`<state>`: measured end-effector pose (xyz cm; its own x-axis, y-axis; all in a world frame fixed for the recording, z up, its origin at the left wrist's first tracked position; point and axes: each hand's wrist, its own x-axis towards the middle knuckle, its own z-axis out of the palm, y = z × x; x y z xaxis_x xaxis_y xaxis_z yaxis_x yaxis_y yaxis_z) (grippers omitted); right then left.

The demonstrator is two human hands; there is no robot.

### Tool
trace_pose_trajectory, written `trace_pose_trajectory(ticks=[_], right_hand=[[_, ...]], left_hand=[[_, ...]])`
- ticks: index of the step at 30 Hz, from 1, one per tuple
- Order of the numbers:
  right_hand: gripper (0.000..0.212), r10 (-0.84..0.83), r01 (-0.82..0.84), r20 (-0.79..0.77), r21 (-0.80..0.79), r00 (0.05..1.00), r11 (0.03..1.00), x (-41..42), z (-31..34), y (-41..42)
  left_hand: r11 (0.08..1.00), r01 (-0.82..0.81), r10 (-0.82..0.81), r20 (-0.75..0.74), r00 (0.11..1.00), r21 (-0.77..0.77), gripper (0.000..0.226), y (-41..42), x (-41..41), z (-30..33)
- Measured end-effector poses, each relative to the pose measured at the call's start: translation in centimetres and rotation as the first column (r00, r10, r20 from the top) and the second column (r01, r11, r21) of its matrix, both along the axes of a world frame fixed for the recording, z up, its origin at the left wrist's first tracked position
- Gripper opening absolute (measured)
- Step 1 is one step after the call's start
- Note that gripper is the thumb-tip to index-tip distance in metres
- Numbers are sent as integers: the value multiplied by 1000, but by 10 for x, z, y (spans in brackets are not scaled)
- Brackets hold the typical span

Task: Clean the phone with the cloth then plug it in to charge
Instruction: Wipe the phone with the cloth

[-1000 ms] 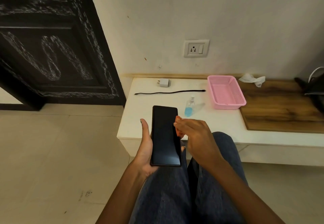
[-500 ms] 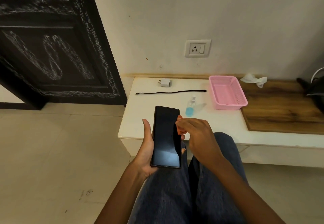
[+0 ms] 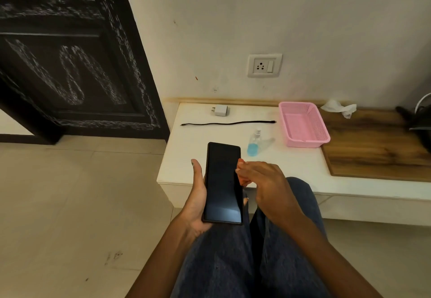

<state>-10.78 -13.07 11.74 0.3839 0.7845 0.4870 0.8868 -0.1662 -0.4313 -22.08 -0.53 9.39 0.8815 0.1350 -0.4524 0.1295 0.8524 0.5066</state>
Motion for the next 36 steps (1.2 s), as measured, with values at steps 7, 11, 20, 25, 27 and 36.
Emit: trace_pose_trajectory(ticks=[7,11,20,25,27,36], right_hand=[[46,-33,33,-21,-12,999,999,1,-5,-2],[44,-8,9,51,-12,999,1000,-10,-9,-11],[53,-47,52,80,-54,996,997,-4,-4,-9],[47,-65,78,144,-88,987,993,-12,-2,-13],[48,-100,118,167,-102,981,988,-9,2,-9],[48,-97,118,145,-140,985,983,-27,-4,-12]], left_hand=[[999,-44,44,-16,999,-19,92,-1,4,3],[998,-52,51,-23,998,-31,92,0,1,3],[999,-48,47,-48,998,-12,93,1,4,2],[998,-50,48,-62,997,-29,93,0,-1,0],[998,-52,50,-63,997,-25,92,-1,-1,1],[995,-75,81,-114,990,64,94,6,-1,2]])
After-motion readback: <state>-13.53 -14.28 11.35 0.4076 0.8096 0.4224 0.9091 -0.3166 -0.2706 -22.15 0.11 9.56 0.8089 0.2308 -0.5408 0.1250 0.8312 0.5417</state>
